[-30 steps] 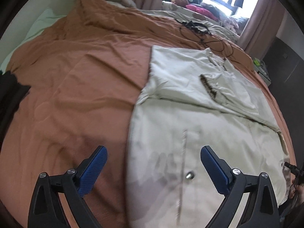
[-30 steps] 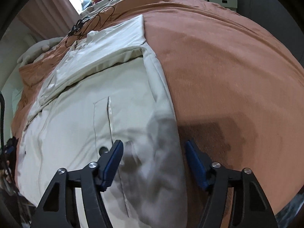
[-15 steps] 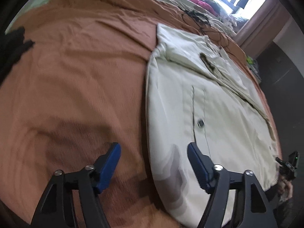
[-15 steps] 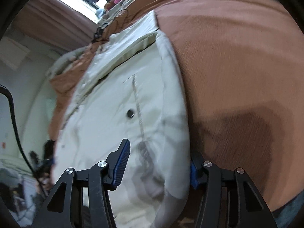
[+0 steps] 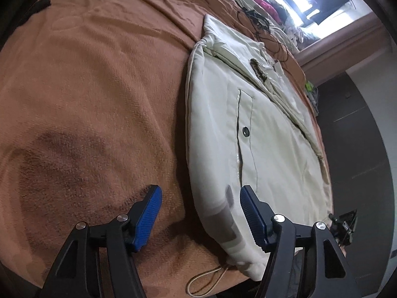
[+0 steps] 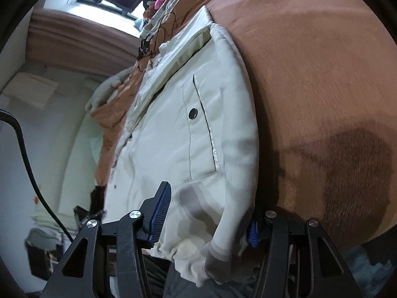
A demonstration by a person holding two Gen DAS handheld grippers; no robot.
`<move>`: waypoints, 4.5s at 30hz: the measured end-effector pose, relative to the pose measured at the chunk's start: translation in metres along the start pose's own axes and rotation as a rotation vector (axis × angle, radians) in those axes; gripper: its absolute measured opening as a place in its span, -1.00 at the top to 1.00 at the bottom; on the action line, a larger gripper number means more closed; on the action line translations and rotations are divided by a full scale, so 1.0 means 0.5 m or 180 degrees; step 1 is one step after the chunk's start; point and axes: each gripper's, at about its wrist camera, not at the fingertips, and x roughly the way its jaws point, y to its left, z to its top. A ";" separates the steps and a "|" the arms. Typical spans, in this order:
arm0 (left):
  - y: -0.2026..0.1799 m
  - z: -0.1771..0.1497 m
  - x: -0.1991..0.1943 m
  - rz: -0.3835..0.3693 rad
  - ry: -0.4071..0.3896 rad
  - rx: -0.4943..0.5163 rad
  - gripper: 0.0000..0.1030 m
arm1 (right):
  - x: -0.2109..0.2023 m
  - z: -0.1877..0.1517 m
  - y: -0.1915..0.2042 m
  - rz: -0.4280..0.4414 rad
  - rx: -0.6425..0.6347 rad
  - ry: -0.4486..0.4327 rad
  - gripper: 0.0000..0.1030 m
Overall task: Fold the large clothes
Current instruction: 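Grasp the jacket side edge with the right gripper while the left gripper grasps it too, then lift the held jacket edge with both grippers and fold it over the body, then lay the folded jacket half down and open both grippers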
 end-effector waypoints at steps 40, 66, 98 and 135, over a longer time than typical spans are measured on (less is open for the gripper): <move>-0.073 -0.054 -0.020 -0.0330 -0.0299 0.0021 0.88 | -0.057 -0.031 0.057 0.0127 -0.0096 -0.0291 0.77; -0.234 -0.039 -0.427 -0.0656 -0.1271 0.0341 0.89 | -0.293 -0.011 0.440 0.0738 -0.1295 -0.1051 0.79; -0.324 0.129 -0.392 -0.0434 -0.1394 0.0522 0.89 | -0.220 0.155 0.429 0.0565 -0.1146 -0.1182 0.80; -0.183 0.477 0.091 0.0291 -0.0523 0.0145 0.41 | 0.200 0.416 0.289 -0.0582 -0.0588 -0.0473 0.30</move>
